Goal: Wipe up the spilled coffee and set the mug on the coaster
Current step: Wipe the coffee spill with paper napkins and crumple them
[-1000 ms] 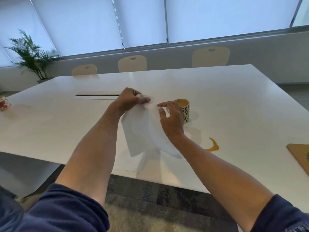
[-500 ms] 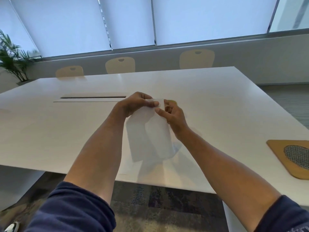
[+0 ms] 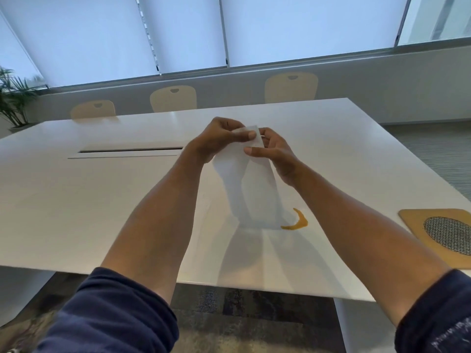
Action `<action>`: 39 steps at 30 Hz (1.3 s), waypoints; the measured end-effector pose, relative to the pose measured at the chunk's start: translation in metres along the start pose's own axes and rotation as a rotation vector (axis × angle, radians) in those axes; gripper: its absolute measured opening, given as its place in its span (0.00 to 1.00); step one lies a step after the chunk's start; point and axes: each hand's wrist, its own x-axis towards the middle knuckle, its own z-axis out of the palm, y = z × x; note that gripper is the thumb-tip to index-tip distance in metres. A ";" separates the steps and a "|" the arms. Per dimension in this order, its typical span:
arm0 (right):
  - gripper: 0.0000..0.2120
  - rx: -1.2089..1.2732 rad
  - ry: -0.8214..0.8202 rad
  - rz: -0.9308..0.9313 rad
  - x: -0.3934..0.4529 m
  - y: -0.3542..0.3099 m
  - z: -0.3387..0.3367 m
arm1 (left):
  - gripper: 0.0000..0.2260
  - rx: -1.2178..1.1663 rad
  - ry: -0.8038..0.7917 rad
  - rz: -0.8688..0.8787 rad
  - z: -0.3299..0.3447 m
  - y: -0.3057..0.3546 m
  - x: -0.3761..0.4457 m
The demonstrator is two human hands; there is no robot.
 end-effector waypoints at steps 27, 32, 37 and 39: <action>0.15 -1.081 0.583 0.008 0.023 0.044 -0.038 | 0.20 0.080 0.405 -0.477 0.032 -0.143 0.033; 0.15 -0.993 0.550 0.164 0.031 0.063 -0.035 | 0.15 -0.058 0.418 -0.470 0.036 -0.159 0.039; 0.10 -0.985 0.477 0.165 0.034 0.073 -0.029 | 0.15 -0.106 0.471 -0.457 0.043 -0.169 0.045; 0.10 -0.989 0.439 0.131 0.034 0.077 -0.029 | 0.15 -0.148 0.491 -0.445 0.045 -0.169 0.049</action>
